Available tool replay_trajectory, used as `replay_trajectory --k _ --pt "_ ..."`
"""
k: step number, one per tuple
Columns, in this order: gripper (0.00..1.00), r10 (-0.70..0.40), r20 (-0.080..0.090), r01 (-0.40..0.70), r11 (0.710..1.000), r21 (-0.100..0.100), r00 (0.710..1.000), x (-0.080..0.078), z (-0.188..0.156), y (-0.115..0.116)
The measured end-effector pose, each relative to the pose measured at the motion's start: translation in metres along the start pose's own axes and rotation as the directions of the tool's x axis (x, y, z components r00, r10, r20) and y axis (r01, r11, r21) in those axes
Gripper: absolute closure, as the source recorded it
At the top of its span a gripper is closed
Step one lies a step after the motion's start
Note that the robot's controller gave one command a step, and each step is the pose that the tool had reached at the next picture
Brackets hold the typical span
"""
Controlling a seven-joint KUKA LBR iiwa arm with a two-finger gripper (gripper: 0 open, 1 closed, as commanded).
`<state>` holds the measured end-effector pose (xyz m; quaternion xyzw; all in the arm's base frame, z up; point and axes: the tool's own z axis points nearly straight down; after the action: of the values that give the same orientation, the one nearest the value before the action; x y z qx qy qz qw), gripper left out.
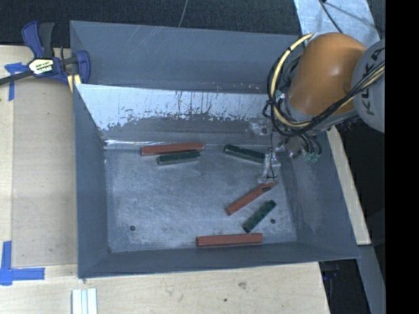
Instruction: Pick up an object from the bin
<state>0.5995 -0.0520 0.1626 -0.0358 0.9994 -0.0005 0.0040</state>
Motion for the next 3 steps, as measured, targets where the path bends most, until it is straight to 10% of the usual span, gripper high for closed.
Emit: replay_trajectory --k 1,2,3 --pt "0.0 0.057 -0.004 -0.057 0.998 0.002 0.998 0.046 0.053 0.026" --pt "0.0 0.045 -0.007 -0.045 0.999 -0.004 0.999 0.031 0.053 -0.003" --pt "1.0 -0.184 -0.011 0.184 0.983 -0.005 0.983 0.091 0.09 -0.002"
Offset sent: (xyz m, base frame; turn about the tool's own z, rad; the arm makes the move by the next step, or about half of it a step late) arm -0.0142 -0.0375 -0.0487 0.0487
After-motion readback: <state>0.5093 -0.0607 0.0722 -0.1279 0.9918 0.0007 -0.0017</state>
